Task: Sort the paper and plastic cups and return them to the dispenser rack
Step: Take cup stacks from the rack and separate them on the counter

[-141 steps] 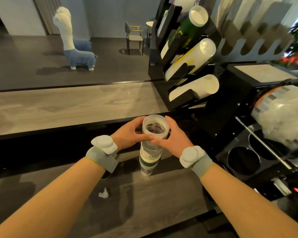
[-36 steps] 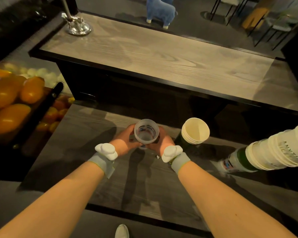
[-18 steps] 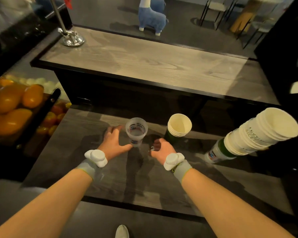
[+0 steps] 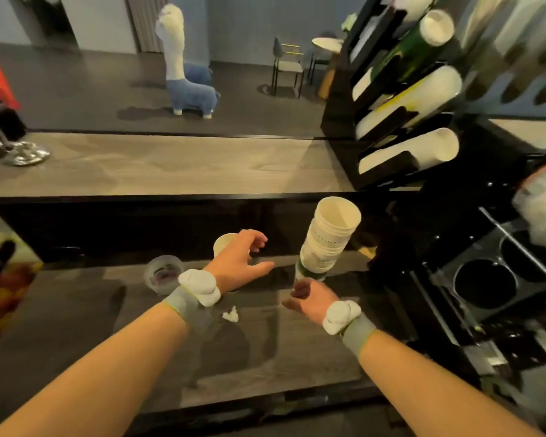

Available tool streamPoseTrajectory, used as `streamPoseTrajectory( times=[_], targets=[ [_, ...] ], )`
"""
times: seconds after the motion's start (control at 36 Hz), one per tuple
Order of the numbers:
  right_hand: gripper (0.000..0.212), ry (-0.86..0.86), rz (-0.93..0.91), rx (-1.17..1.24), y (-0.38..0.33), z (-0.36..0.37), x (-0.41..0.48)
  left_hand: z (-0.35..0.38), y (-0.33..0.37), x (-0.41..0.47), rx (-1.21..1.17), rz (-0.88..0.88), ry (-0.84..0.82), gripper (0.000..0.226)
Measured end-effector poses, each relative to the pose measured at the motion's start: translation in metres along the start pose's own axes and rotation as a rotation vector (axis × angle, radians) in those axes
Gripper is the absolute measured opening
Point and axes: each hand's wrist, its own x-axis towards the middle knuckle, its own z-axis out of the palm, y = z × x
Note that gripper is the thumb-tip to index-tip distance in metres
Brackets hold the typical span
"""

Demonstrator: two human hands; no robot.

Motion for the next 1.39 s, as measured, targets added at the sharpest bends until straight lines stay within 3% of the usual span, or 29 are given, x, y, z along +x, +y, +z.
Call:
streamPoseTrajectory(
  times=[0.17, 0.28, 0.36, 0.5, 0.75, 0.89, 1.03, 1.39],
  targets=[
    [0.042, 0.142, 0.008, -0.017, 0.024, -0.06, -0.022, 0.032, 0.046, 0.032, -0.074, -0.018, -0.086, 0.067],
    [0.07, 0.238, 0.034, 0.03, 0.03, -0.1, -0.019, 0.042, 0.062, 0.054, -0.133, -0.092, -0.096, 0.086],
    [0.09, 0.295, -0.033, 0.196, 0.024, -0.12, -0.012, 0.048, 0.071, 0.064, -0.169, -0.098, -0.102, 0.088],
    [0.098, 0.336, -0.157, 0.207, 0.006, -0.131, -0.005, 0.054, 0.076, 0.072, -0.198, -0.098, -0.095, 0.082],
    [0.082, 0.384, -0.226, 0.197, -0.002, -0.116, 0.004, 0.06, 0.078, 0.076, -0.096, -0.065, -0.008, 0.081],
    [0.074, 0.422, -0.228, 0.167, -0.007, -0.118, 0.013, 0.057, 0.078, 0.082, 0.016, -0.03, -0.024, 0.065],
    [0.069, 0.404, -0.254, 0.208, -0.008, -0.123, 0.014, 0.051, 0.08, 0.087, 0.002, -0.031, -0.034, 0.06],
    [0.072, 0.436, -0.417, 0.388, -0.044, -0.155, -0.003, 0.02, 0.109, 0.085, -0.225, 0.084, 0.038, 0.073]
  ],
)
